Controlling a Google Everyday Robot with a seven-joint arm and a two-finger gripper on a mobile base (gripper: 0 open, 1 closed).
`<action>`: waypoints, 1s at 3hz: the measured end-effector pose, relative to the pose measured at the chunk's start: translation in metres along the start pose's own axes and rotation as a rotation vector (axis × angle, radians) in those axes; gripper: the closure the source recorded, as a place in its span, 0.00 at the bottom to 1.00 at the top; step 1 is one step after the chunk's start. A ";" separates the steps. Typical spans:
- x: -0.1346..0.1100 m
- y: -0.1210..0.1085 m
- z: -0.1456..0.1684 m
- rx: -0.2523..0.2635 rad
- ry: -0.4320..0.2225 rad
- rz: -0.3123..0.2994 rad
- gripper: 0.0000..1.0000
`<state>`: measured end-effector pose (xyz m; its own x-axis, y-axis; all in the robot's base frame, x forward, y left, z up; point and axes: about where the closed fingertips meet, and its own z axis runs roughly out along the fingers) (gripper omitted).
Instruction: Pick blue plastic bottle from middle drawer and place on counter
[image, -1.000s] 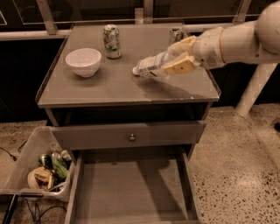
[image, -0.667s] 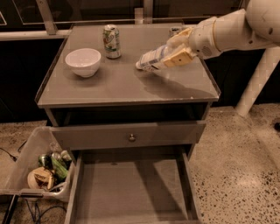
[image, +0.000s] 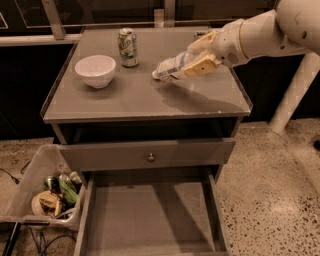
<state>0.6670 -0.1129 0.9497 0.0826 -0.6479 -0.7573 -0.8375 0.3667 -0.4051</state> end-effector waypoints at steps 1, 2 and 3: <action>0.000 0.000 0.000 0.000 0.000 0.000 0.34; 0.000 0.000 0.000 0.000 0.000 0.000 0.11; 0.000 0.000 0.000 0.000 0.000 0.000 0.00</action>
Offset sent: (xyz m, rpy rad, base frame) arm 0.0000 0.0000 0.0000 0.0000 0.0000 0.0000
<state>0.6670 -0.1128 0.9497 0.0827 -0.6478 -0.7573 -0.8377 0.3665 -0.4050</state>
